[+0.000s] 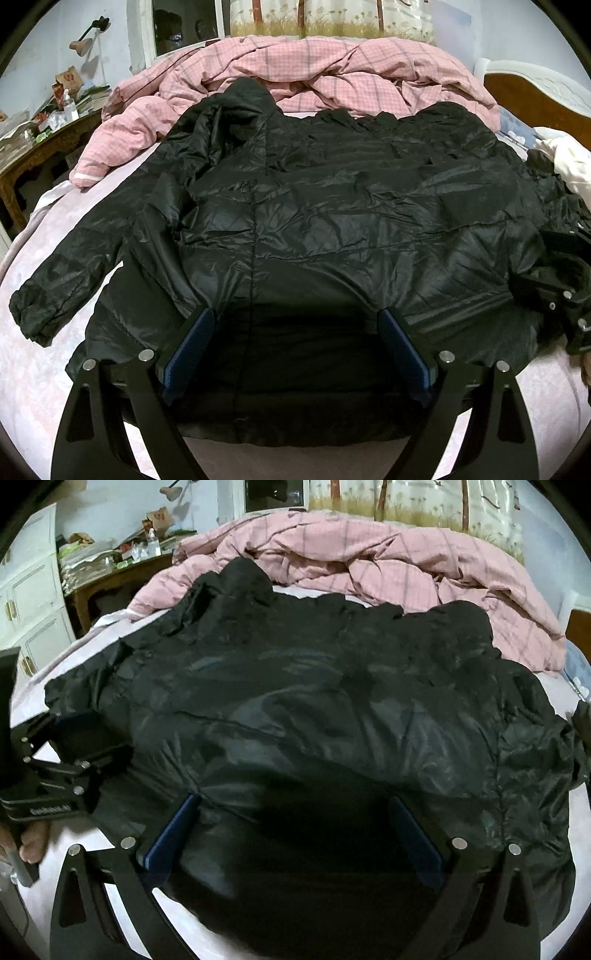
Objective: Fold large clothes
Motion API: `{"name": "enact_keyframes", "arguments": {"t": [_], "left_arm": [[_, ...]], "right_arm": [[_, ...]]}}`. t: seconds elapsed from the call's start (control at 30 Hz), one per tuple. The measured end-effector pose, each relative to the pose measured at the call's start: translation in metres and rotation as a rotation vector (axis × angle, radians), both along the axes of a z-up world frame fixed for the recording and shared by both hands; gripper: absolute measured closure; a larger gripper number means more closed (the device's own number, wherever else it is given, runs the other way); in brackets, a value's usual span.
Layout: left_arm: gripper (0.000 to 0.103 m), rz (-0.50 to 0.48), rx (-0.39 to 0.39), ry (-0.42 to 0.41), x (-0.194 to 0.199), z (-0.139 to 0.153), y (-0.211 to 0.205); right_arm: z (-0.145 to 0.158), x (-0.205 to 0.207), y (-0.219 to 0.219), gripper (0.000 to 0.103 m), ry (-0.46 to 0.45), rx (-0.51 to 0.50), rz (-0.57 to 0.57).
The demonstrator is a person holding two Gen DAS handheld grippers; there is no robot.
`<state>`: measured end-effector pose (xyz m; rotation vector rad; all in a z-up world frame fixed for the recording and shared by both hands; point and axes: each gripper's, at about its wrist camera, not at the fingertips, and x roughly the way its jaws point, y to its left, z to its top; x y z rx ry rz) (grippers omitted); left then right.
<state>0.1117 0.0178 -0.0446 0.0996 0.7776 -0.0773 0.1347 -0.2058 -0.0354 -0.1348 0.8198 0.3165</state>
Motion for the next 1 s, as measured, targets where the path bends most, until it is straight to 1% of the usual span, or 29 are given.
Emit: {"name": "enact_keyframes", "arguments": {"t": [0.1, 0.2, 0.3, 0.37, 0.4, 0.47, 0.5, 0.53, 0.6, 0.63, 0.7, 0.77, 0.83, 0.93, 1.0], "left_arm": [[0.013, 0.002, 0.000, 0.000, 0.000, 0.000, 0.001], [0.013, 0.004, -0.002, 0.000, 0.000, 0.000, 0.001], [0.013, 0.003, -0.001, -0.001, 0.000, 0.000, 0.001], [0.013, 0.005, 0.001, -0.002, 0.000, 0.000, 0.001], [0.013, 0.006, 0.001, -0.003, 0.000, 0.000, 0.001], [0.013, 0.007, -0.002, -0.004, 0.000, 0.000, 0.002], [0.013, 0.007, -0.005, -0.004, 0.000, 0.000, 0.003], [0.013, 0.007, -0.009, -0.004, 0.000, 0.000, 0.003], [0.013, 0.007, -0.014, -0.004, 0.000, 0.000, 0.004], [0.013, 0.008, -0.016, -0.005, 0.000, 0.000, 0.004], [0.013, 0.008, -0.017, -0.007, 0.000, 0.001, 0.004], [0.013, 0.010, -0.019, -0.008, 0.000, 0.001, 0.004], [0.013, 0.013, -0.023, -0.011, -0.001, 0.001, 0.005], [0.013, 0.019, -0.044, -0.041, -0.005, 0.007, 0.010], [0.013, 0.027, -0.067, -0.082, -0.011, 0.014, 0.015]], "right_arm": [[-0.002, 0.006, -0.012, 0.001, 0.010, -0.008, -0.031], [-0.005, 0.013, -0.034, 0.001, 0.023, -0.050, -0.111], [-0.007, 0.024, -0.069, 0.001, 0.067, 0.007, -0.186], [-0.005, 0.026, -0.080, 0.005, 0.069, 0.010, -0.185], [-0.004, 0.025, -0.081, 0.004, 0.048, -0.047, -0.217], [-0.005, 0.024, -0.086, 0.002, -0.005, -0.202, -0.332], [-0.005, 0.026, -0.095, 0.002, -0.015, -0.234, -0.371], [-0.005, 0.027, -0.103, 0.002, 0.000, -0.215, -0.386], [-0.005, 0.033, -0.132, 0.003, 0.057, -0.117, -0.442], [-0.005, 0.034, -0.142, 0.003, 0.072, -0.083, -0.460], [-0.006, 0.034, -0.158, 0.002, 0.089, -0.051, -0.492], [-0.007, 0.032, -0.168, 0.002, 0.104, 0.002, -0.495], [-0.004, 0.028, -0.173, 0.002, 0.085, 0.023, -0.507], [0.013, 0.012, -0.164, 0.002, -0.021, -0.002, -0.507], [0.026, -0.002, -0.159, 0.002, -0.090, 0.007, -0.487]]}}
